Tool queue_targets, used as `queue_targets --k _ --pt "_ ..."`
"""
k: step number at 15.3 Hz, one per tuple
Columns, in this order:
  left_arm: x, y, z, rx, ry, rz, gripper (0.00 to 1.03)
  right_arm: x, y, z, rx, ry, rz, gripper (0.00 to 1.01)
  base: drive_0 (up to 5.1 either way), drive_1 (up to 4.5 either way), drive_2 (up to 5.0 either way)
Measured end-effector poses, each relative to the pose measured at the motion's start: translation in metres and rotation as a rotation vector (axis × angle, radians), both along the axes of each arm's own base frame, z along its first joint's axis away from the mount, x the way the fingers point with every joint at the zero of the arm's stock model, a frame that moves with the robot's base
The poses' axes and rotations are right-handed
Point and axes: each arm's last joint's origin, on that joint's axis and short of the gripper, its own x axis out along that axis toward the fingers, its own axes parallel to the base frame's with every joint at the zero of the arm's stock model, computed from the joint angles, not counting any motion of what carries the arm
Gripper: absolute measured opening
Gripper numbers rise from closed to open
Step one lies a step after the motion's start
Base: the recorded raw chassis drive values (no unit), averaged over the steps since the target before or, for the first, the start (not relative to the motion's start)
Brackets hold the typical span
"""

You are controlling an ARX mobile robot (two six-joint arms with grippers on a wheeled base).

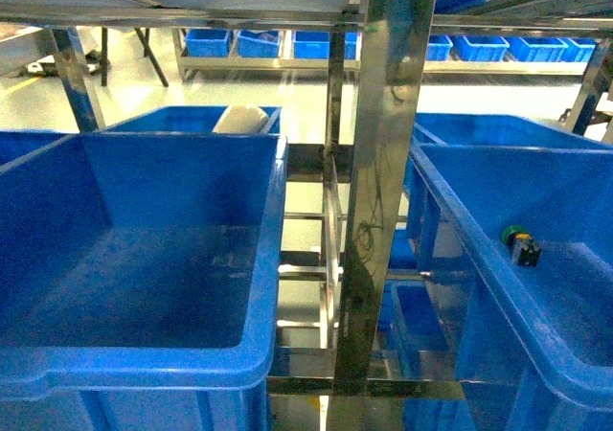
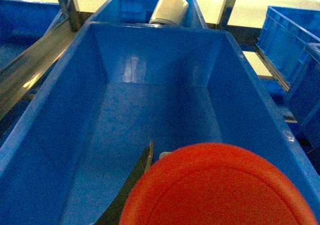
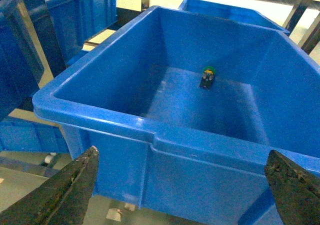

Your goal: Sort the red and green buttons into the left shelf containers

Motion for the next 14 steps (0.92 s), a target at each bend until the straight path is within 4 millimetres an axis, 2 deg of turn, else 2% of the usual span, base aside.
queue_targets --k 5,11,14 --pt "0.032 0.001 -0.030 0.063 0.160 -0.030 0.26 0.000 0.000 0.000 0.000 0.000 0.000 0.98 0.0 0.00 0.0" --pt "0.085 -0.002 -0.041 0.084 0.248 -0.042 0.26 0.000 0.000 0.000 0.000 0.001 0.001 0.98 0.0 0.00 0.0" --pt "0.101 0.001 -0.059 0.096 0.332 -0.067 0.26 0.000 0.000 0.000 0.000 0.000 0.001 0.98 0.0 0.00 0.0"
